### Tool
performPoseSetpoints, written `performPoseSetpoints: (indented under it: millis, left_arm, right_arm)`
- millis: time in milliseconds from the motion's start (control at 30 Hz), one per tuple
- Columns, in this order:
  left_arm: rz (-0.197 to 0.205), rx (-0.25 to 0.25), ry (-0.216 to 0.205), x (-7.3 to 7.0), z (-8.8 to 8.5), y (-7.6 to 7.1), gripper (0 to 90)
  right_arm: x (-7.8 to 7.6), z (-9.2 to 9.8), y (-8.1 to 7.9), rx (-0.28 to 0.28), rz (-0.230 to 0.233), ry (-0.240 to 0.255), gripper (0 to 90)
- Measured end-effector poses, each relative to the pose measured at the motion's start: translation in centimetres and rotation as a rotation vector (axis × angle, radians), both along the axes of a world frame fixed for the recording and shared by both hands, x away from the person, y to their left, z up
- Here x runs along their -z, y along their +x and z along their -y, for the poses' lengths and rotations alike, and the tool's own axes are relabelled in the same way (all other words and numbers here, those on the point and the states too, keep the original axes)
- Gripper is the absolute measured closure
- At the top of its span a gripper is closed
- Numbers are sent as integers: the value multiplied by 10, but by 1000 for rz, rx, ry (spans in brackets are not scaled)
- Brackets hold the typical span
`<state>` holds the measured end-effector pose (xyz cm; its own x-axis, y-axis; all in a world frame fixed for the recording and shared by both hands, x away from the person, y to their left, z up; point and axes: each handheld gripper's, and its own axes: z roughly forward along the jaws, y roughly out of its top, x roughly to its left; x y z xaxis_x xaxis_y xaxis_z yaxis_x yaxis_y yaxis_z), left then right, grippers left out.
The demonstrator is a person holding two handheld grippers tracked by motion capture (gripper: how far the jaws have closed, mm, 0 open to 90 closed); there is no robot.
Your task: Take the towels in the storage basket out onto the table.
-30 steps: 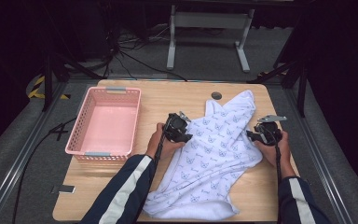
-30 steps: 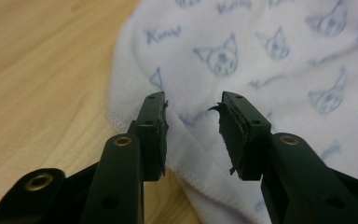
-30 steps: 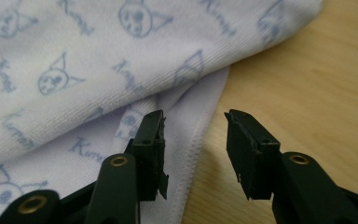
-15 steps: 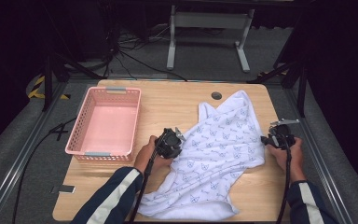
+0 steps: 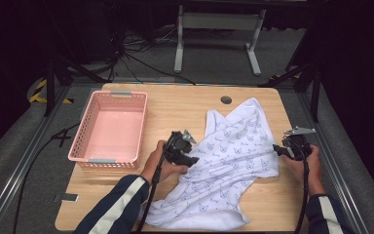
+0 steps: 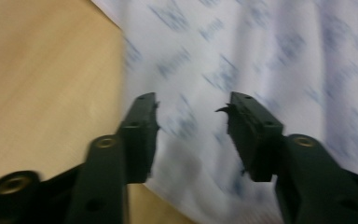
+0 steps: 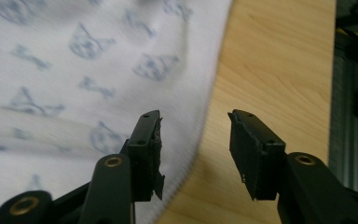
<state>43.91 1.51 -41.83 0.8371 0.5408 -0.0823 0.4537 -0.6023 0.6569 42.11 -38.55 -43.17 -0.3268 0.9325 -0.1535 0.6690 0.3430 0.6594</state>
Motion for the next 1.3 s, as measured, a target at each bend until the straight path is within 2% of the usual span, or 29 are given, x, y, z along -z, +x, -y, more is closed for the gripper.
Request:
performPoseSetpoints:
  millis: [67,100,133,167,200,233,267,300,333,433,467,500,533,567,633,700,733,767,800,867,933,1000,1033,1067,1133,1200,1267,1300]
  left_arm:
    - [34,-41,-52,-3,6,19,411]
    - [54,-54,-69,-3,9,30,410]
    - [83,-114,-68,-1,17,50,409]
    - [93,-126,-59,0,19,58,408]
    - [93,-126,-59,0,19,58,405]
    - [72,-141,-84,4,21,69,405]
    - [27,-163,-81,10,30,83,400]
    - [29,-159,-71,15,37,89,398]
    - [20,-144,-64,17,42,93,409]
    - [14,-149,-60,23,54,98,408]
    - [16,-147,-44,26,59,100,438]
    - [3,-136,-7,33,70,100,440]
    - [3,-136,-7,33,70,100,469]
    - [22,-127,30,37,77,98,480]
    - [35,-139,43,37,78,97,489]
    - [37,-179,39,36,74,97,610]
    - [41,-182,46,36,72,95,659]
    - [55,-185,72,35,70,92,722]
    - [93,-183,105,35,67,90,796]
    - [84,-200,110,35,57,91,858]
    - [77,-243,115,34,45,95,866]
    - [78,-299,145,33,29,100,866]
    - [70,-332,131,34,20,104,865]
    - [61,-342,131,33,15,106,864]
    - [36,-382,104,34,3,111,861]
    - [28,-429,74,35,-3,114,837]
    - [22,-426,60,35,-5,114,810]
    - [33,-355,67,35,-4,111,774]
  right_arm:
    - [-2,-4,3,-24,47,29,529]
    - [-1,-5,4,-42,54,52,530]
    - [0,-6,5,-40,59,55,535]
    - [1,-8,6,-41,53,48,536]
    - [2,-9,7,-51,48,51,534]
    - [3,-10,8,-57,48,58,536]
    - [5,-11,9,-52,43,53,541]
    - [6,-11,9,-52,37,54,541]
    - [7,-10,10,-57,30,70,540]
    - [10,-8,10,-52,18,70,542]
    - [13,-8,10,-57,8,74,540]
    - [18,-7,11,-63,-11,61,537]
    - [18,-6,10,-62,-8,75,545]
    - [18,-5,10,-68,-11,74,545]
    - [18,-6,9,-65,-13,80,546]
    - [18,-5,7,-68,-26,86,550]
    - [17,-4,5,-56,-33,85,550]
    - [17,-2,4,-50,-42,89,550]
    - [16,0,2,-50,-52,89,549]
    - [16,5,-4,-46,-58,94,550]
    - [15,10,-8,-42,-64,101,548]
    - [15,14,-10,-31,-69,97,548]
    - [15,15,-11,-32,-68,100,548]
    - [15,16,-11,-31,-68,100,548]
    - [14,15,-11,-38,-71,87,551]
    - [14,10,-11,-54,-78,87,551]
    - [14,7,-12,-64,-79,77,556]
    - [11,1,-12,-94,-105,58,559]
